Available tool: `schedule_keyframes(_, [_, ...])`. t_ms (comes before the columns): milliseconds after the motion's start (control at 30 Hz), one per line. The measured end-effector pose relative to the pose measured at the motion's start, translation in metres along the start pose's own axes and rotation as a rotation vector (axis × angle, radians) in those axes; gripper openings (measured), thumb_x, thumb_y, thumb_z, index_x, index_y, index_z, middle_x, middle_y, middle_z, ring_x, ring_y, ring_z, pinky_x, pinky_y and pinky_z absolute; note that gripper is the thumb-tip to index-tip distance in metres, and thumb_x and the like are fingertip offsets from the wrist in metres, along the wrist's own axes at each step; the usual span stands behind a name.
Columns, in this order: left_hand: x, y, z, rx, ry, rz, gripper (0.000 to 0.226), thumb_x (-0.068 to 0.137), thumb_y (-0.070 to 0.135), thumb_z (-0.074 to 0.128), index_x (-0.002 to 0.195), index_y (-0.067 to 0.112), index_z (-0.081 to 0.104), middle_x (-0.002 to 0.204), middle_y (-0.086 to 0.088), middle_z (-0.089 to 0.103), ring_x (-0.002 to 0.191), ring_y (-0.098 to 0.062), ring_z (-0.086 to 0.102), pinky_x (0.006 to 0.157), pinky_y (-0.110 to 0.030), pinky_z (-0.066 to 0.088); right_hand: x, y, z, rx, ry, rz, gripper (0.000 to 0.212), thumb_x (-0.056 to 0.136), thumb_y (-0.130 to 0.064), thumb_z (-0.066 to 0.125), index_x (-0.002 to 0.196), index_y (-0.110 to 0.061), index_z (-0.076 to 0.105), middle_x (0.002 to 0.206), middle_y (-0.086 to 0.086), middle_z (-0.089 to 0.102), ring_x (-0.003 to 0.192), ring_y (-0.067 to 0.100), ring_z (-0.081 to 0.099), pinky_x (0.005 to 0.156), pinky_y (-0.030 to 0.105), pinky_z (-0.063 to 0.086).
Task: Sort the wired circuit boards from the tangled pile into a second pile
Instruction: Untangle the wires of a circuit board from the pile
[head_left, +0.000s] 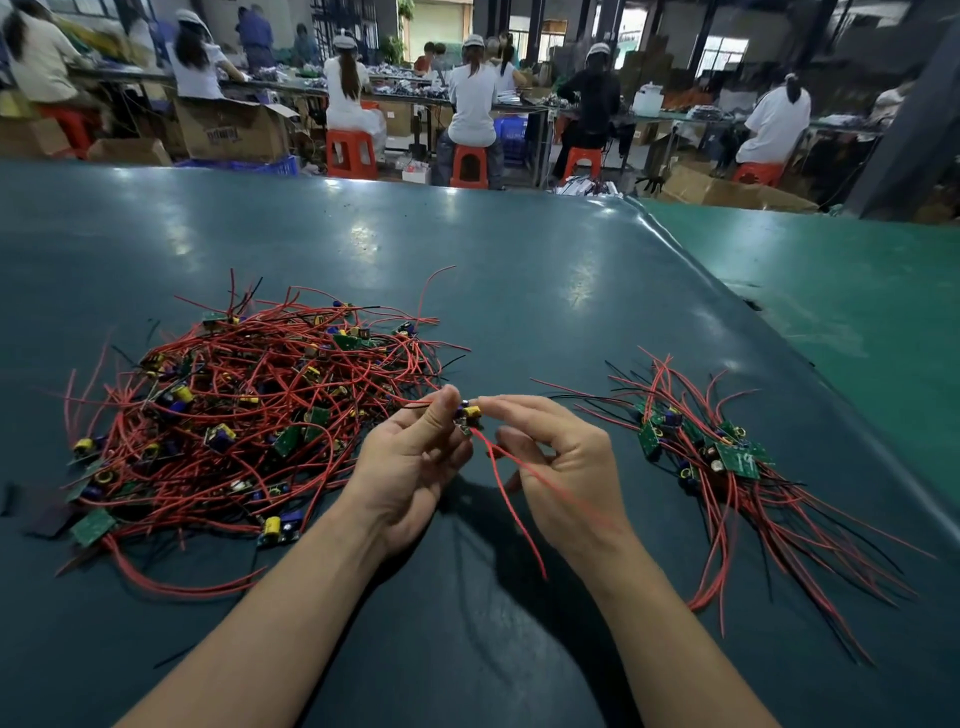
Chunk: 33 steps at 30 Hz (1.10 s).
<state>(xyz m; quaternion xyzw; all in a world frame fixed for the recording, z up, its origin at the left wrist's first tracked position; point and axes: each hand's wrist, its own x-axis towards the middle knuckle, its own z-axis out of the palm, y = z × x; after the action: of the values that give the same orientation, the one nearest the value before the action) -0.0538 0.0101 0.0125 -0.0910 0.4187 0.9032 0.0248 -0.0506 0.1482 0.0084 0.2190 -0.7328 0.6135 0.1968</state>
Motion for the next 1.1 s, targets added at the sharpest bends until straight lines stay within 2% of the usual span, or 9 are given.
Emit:
schedule_keyframes(67, [0.000,0.001,0.000,0.041,-0.028,-0.001,0.021,0.070,0.031,0.069,0.079,0.012,0.068,0.071,-0.004,0.060,0.059,-0.012,0.049,0.054,-0.019,0.052,0.001,0.000,-0.001,-0.057,0.054,0.045,0.041,0.087,0.017,0.058,0.106,-0.015,0.074,0.098,-0.006,0.071,0.073,0.010,0.067,0.064,0.017,0.050])
schedule_keyframes(133, [-0.002,0.001,0.001,0.050,-0.080,-0.031,0.028,0.069,0.034,0.068,0.086,0.012,0.067,0.080,-0.007,0.070,0.063,-0.017,0.062,0.057,-0.024,0.056,0.003,0.000,-0.001,-0.015,0.123,0.194,0.027,0.090,0.003,0.065,0.100,-0.020,0.075,0.085,-0.005,0.073,0.061,0.009,0.063,0.056,0.016,0.046])
schedule_keyframes(200, [-0.005,-0.001,0.001,0.039,-0.146,-0.082,0.033,0.068,0.034,0.070,0.090,0.010,0.065,0.080,-0.009,0.074,0.062,-0.018,0.069,0.055,-0.025,0.057,0.006,-0.004,-0.004,0.126,0.119,0.415,0.010,0.092,-0.019,0.067,0.090,-0.020,0.077,0.073,0.000,0.070,0.058,0.015,0.058,0.051,0.023,0.044])
schedule_keyframes(267, [-0.008,-0.003,0.002,0.079,-0.255,-0.129,0.040,0.062,0.038,0.078,0.089,0.009,0.074,0.078,-0.010,0.073,0.058,-0.016,0.068,0.054,-0.023,0.056,0.008,-0.009,-0.007,0.314,0.002,0.618,0.030,0.086,-0.042,0.064,0.086,-0.015,0.078,0.063,0.005,0.062,0.053,0.019,0.055,0.047,0.022,0.041])
schedule_keyframes(333, [-0.010,-0.003,0.004,0.090,-0.302,-0.172,0.058,0.051,0.040,0.092,0.094,0.004,0.075,0.079,-0.013,0.070,0.056,-0.016,0.066,0.055,-0.022,0.057,0.008,-0.014,-0.008,0.416,-0.124,0.718,0.037,0.080,-0.050,0.063,0.084,-0.018,0.080,0.058,0.000,0.059,0.047,0.010,0.056,0.041,0.017,0.041])
schedule_keyframes(433, [-0.008,-0.002,0.004,0.146,-0.231,-0.188,0.081,0.054,0.042,0.086,0.113,-0.008,0.062,0.075,-0.013,0.068,0.051,-0.015,0.063,0.050,-0.020,0.054,0.007,-0.016,-0.009,0.467,-0.207,0.746,0.038,0.079,-0.046,0.067,0.088,-0.010,0.076,0.063,0.004,0.062,0.046,0.009,0.059,0.041,0.017,0.044])
schedule_keyframes(633, [-0.010,-0.006,0.006,0.219,-0.269,-0.184,0.062,0.076,0.027,0.067,0.122,-0.012,0.052,0.088,-0.018,0.062,0.066,-0.019,0.057,0.054,-0.023,0.054,0.009,-0.018,-0.018,0.580,-0.145,0.741,0.014,0.069,-0.024,0.075,0.075,-0.012,0.076,0.057,0.003,0.065,0.041,0.010,0.057,0.037,0.017,0.043])
schedule_keyframes(833, [-0.010,-0.005,0.006,0.246,-0.376,-0.225,0.024,0.078,0.022,0.066,0.092,0.003,0.067,0.082,-0.013,0.072,0.067,-0.016,0.069,0.061,-0.022,0.056,0.012,-0.013,-0.015,0.575,-0.109,0.772,0.022,0.065,-0.031,0.076,0.077,-0.012,0.078,0.057,0.003,0.060,0.041,0.009,0.047,0.039,0.018,0.043])
schedule_keyframes(1100, [-0.008,-0.005,0.009,0.290,-0.363,-0.208,0.024,0.075,0.026,0.070,0.086,0.005,0.069,0.081,-0.016,0.073,0.061,-0.016,0.069,0.058,-0.020,0.055,0.016,-0.004,-0.016,0.584,-0.028,0.787,0.021,0.075,-0.034,0.071,0.080,-0.015,0.078,0.045,-0.006,0.035,0.039,0.009,0.035,0.050,0.023,0.029])
